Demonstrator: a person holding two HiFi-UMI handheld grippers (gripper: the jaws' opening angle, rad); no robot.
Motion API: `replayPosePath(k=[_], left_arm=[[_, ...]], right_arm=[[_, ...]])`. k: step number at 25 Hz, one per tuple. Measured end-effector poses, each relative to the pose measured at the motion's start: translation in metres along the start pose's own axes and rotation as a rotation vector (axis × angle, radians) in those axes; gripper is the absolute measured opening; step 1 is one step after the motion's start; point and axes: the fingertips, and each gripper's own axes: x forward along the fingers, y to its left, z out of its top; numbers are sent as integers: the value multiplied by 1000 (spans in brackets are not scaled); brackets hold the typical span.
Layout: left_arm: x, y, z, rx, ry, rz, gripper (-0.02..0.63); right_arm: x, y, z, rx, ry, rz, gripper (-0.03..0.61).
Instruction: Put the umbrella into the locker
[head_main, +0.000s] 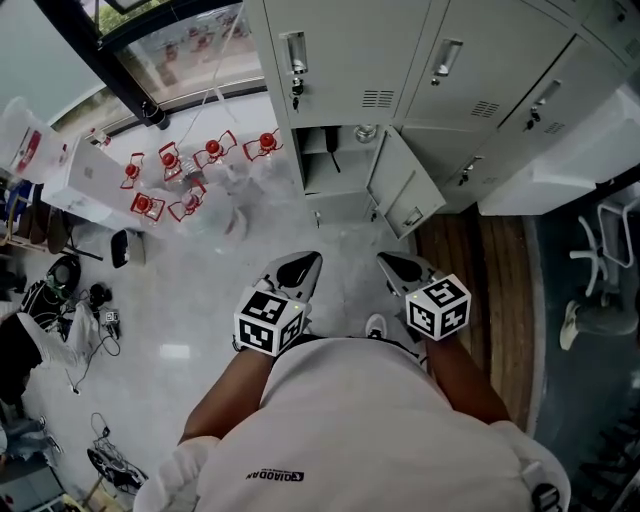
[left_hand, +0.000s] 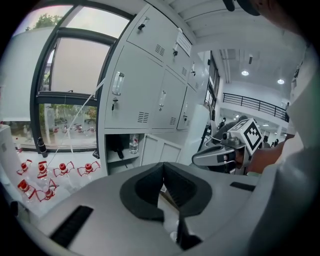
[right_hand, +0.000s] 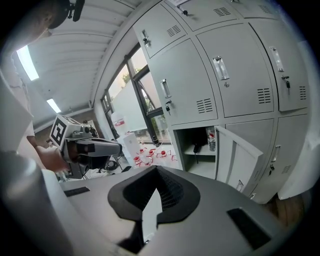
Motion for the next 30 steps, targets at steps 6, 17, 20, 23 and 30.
replayPosePath(k=[6, 17, 20, 23, 30], left_arm=[[-3, -3, -5, 11, 7, -11, 14], [-7, -8, -2, 14, -1, -27, 14], [-7, -8, -1, 27, 3, -25, 14], [-7, -8, -1, 19, 3, -28, 14], [-7, -7, 1, 42, 0, -17, 14]], right_arm=[[1, 6, -9, -5, 20, 3, 40], [1, 12, -7, -41, 25, 9, 40], [1, 12, -5, -39, 22, 11, 40], [2, 12, -5, -35, 19, 12, 40], [2, 12, -7, -32, 20, 14, 40]])
